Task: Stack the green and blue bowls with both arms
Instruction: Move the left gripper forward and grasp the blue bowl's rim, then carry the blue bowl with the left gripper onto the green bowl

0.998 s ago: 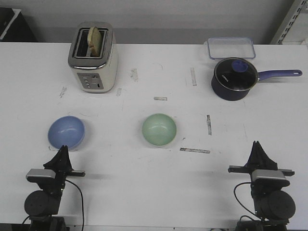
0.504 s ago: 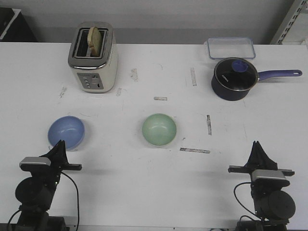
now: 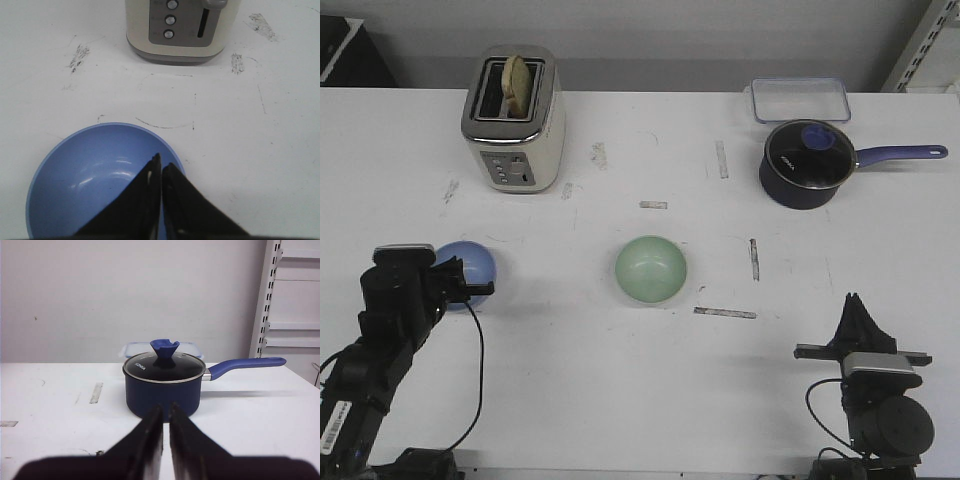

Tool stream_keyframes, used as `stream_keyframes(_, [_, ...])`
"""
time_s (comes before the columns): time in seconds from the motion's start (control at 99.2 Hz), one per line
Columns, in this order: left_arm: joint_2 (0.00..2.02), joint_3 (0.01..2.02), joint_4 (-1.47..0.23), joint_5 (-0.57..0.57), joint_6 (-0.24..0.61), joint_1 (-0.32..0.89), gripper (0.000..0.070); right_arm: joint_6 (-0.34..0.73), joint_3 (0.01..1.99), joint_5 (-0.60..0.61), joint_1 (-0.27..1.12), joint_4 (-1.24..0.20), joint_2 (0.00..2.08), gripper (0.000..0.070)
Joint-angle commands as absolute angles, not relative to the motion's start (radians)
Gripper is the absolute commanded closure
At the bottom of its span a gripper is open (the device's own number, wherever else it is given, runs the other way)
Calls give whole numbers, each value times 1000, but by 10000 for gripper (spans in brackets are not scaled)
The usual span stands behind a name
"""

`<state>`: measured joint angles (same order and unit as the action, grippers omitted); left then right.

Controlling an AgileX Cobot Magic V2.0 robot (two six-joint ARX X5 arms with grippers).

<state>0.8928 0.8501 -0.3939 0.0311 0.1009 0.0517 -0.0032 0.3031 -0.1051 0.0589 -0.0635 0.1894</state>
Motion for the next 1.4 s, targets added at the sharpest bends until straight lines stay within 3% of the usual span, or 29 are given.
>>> stream_keyframes(0.0, [941,895,-436,23,174,49,699,-8,300,-105,60,-53,191,687])
stream_keyframes(0.212, [1041,1002,-614,-161,176,-50,699,-8,300,-105,60,-53,191,687])
stream_keyframes(0.383, [1076,1042,-689,-196,176,-192,681,-8,300,-105,60,-53,191,687])
stream_keyframes(0.595, [1087,1042,-690,-196,184,-335,324,-8,300,-105,60,-53,191,687])
stream_keyframes(0.686, [1100,1042,-689,-195,200,-369,245,-8,300,-105,60,-53,191,687])
stream_keyframes(1.391, [1373,1042,-669,-191,162,-392,252,-8,300,-105,60,-53,191,687])
